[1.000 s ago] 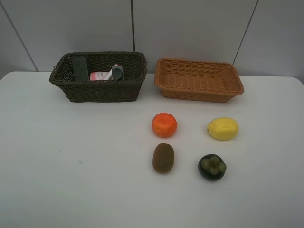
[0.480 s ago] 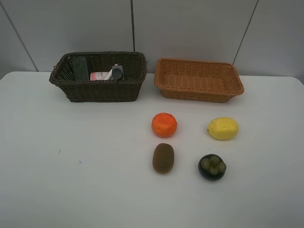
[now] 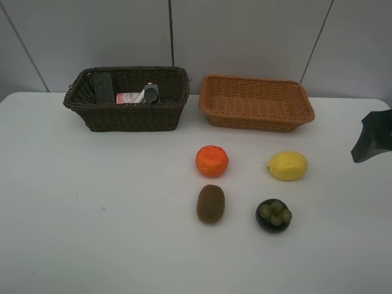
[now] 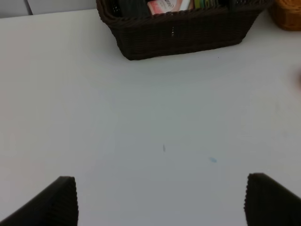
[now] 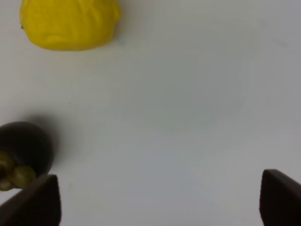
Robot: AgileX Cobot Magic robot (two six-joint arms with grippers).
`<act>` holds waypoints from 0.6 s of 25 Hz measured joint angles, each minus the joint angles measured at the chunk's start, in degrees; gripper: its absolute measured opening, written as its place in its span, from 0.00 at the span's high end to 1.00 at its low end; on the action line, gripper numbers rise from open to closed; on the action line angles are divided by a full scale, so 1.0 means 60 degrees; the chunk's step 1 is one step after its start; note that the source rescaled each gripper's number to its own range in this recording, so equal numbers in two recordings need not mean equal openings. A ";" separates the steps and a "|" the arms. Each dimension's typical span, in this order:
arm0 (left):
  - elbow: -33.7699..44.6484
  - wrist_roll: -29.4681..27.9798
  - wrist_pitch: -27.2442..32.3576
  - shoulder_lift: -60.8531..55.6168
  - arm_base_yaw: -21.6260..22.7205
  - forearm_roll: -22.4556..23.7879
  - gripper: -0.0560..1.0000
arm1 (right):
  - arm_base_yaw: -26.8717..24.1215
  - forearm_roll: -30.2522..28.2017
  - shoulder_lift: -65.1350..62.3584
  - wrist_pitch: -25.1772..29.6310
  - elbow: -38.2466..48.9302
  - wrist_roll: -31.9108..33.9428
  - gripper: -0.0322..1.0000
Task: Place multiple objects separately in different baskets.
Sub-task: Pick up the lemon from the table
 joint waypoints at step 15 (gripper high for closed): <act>0.0000 -0.0008 0.0000 0.0000 0.0000 0.0002 0.07 | 0.1893 0.0002 0.3602 -0.1463 -0.0998 -0.3263 0.00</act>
